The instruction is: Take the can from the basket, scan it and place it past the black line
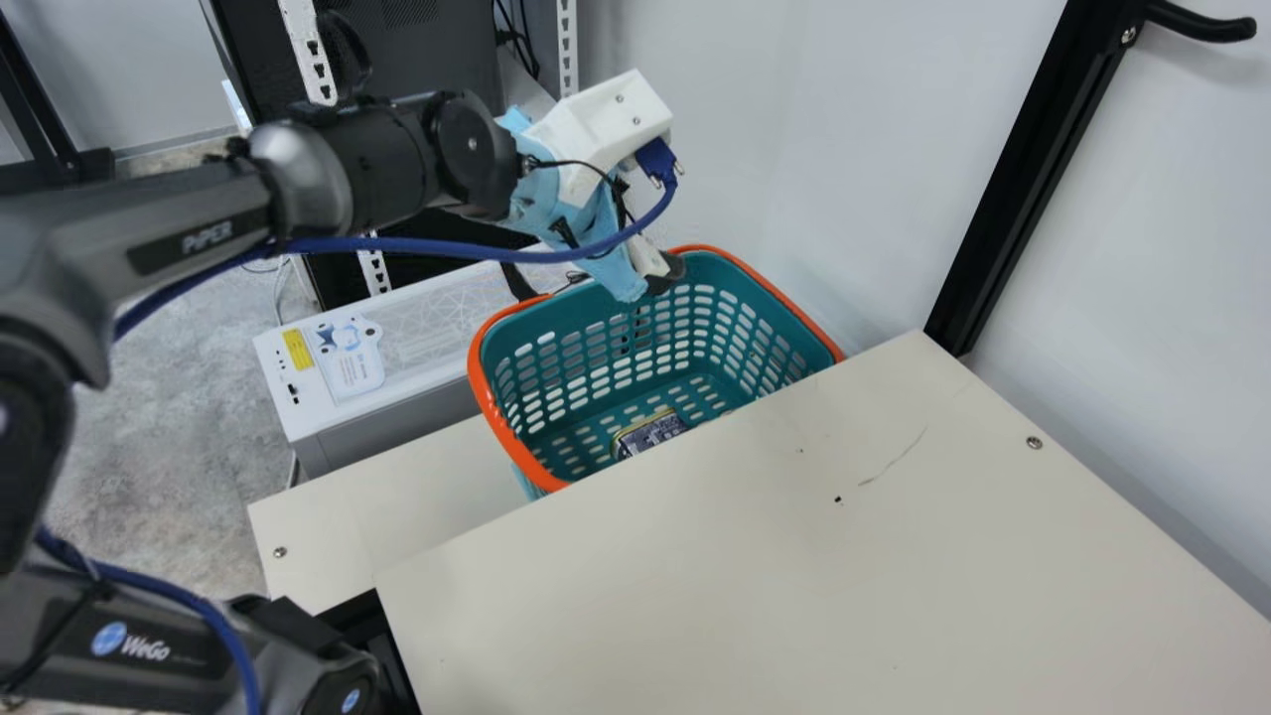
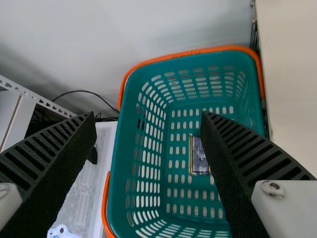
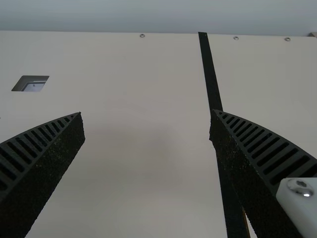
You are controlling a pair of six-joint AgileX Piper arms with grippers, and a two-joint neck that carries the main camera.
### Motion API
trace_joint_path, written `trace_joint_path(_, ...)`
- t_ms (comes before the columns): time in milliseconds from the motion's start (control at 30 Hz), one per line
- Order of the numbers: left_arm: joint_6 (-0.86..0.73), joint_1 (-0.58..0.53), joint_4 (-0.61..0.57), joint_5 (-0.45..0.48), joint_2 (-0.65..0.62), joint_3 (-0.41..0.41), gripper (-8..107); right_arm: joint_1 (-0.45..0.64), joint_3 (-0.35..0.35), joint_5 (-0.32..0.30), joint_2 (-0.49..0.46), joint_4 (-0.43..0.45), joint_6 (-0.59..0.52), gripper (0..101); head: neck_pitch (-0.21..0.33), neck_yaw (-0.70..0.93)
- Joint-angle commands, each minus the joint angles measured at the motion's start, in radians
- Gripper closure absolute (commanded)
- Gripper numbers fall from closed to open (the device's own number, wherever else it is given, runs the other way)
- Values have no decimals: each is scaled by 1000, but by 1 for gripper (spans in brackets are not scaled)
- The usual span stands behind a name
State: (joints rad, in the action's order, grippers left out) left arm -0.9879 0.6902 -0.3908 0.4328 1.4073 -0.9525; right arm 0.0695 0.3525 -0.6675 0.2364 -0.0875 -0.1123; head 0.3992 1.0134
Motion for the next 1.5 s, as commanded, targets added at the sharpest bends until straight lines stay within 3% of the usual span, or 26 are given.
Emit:
trace_joint_path(0,-18,8,0,6,25,-8,9,0,0,0,0,0,0,0,14,204)
trace_joint_path(733,69,-7,112,-1,243,-59,9,0,0,0,0,0,0,0,14,204)
trace_joint_path(1467,88,4,69,-58,527,-150,9,0,0,0,0,0,0,0,14,204)
